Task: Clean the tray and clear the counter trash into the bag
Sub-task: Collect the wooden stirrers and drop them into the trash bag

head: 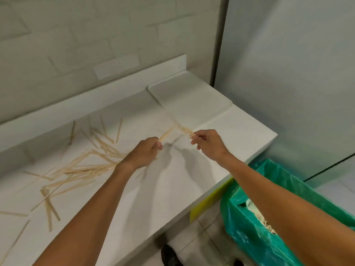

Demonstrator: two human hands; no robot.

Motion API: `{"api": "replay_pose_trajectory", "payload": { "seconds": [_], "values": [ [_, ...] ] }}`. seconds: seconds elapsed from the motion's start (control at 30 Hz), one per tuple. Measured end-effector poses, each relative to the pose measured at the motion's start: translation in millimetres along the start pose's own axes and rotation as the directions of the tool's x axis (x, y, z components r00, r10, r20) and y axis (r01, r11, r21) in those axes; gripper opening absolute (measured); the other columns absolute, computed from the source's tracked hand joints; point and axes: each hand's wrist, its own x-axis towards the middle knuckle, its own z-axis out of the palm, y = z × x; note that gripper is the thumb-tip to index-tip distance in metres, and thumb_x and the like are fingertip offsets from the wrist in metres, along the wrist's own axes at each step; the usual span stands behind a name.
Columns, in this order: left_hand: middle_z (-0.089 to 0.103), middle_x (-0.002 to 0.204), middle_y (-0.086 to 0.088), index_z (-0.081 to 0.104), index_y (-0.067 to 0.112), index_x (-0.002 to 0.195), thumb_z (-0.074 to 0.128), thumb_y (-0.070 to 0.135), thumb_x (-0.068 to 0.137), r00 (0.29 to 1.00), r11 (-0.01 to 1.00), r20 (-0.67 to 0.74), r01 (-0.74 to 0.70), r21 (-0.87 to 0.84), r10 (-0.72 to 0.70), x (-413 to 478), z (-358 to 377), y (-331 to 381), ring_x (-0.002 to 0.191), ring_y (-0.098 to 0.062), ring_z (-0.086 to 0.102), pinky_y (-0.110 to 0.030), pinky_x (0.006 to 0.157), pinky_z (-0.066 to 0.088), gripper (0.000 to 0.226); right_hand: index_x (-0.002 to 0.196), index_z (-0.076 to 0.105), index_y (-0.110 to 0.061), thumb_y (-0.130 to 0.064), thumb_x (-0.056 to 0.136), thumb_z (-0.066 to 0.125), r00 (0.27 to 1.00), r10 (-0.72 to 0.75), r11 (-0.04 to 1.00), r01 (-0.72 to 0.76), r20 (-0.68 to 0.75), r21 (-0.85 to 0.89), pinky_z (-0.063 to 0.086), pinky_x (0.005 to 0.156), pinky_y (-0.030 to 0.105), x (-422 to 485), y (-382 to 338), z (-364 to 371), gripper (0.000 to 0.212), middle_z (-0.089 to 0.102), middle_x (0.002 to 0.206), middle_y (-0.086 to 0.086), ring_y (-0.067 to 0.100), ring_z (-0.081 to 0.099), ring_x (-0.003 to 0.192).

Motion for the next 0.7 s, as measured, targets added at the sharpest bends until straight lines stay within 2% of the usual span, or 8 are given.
{"api": "replay_pose_trajectory", "payload": {
  "seconds": [0.13,0.27,0.33,0.43,0.53,0.7],
  "values": [
    [0.057,0.095,0.004,0.064,0.014,0.102,0.032,0.023,0.105,0.992,0.996,0.091,-0.090,-0.004,0.090,12,54,78,0.088,-0.015,0.056,-0.029,0.075,0.041,0.033,0.092,0.072,-0.012,-0.012,0.095,0.058,0.992,0.019,0.994,-0.032,-0.127,-0.100,0.043,0.053,0.009,-36,38,-84,0.014,0.070,0.080,0.002,0.005,0.056,0.060],
    [0.057,0.107,0.002,0.063,0.012,0.111,0.031,0.024,0.106,0.958,0.980,0.215,-0.197,0.012,0.189,19,117,153,0.098,-0.017,0.055,-0.028,0.079,0.038,0.035,0.079,0.071,-0.017,-0.018,0.095,0.058,0.965,0.065,0.967,-0.123,-0.253,-0.222,0.047,0.058,0.027,-79,87,-167,0.021,0.066,0.068,0.000,0.016,0.054,0.057],
    [0.059,0.111,-0.003,0.062,0.011,0.114,0.030,0.026,0.106,0.934,0.971,0.284,-0.236,0.035,0.217,20,152,186,0.097,-0.020,0.056,-0.031,0.080,0.042,0.035,0.078,0.070,-0.015,-0.017,0.095,0.057,0.950,0.099,0.950,-0.179,-0.296,-0.256,0.043,0.054,0.026,-106,111,-201,0.022,0.060,0.062,-0.001,0.017,0.049,0.054],
    [0.062,0.108,-0.013,0.060,0.004,0.112,0.032,0.026,0.106,0.904,0.958,0.359,-0.277,0.079,0.232,18,206,228,0.095,-0.028,0.058,-0.037,0.082,0.045,0.036,0.076,0.066,-0.008,-0.014,0.096,0.054,0.931,0.154,0.917,-0.259,-0.331,-0.302,0.037,0.055,0.030,-145,150,-244,0.025,0.056,0.062,0.002,0.014,0.043,0.055],
    [0.063,0.102,-0.018,0.058,0.002,0.100,0.039,0.021,0.104,0.873,0.931,0.428,-0.327,0.160,0.233,17,254,250,0.096,-0.034,0.059,-0.039,0.077,0.042,0.026,0.074,0.067,-0.012,-0.013,0.097,0.053,0.919,0.199,0.887,-0.317,-0.340,-0.336,0.038,0.056,0.031,-173,180,-274,0.027,0.059,0.065,0.005,0.015,0.045,0.057],
    [0.063,0.108,-0.018,0.057,0.009,0.100,0.042,0.020,0.100,0.843,0.895,0.499,-0.365,0.256,0.201,15,314,268,0.097,-0.036,0.060,-0.045,0.080,0.048,0.019,0.088,0.070,-0.011,-0.015,0.097,0.054,0.898,0.260,0.826,-0.397,-0.356,-0.400,0.041,0.059,0.030,-204,210,-304,0.019,0.065,0.073,0.007,0.017,0.053,0.062]
  ]
}}
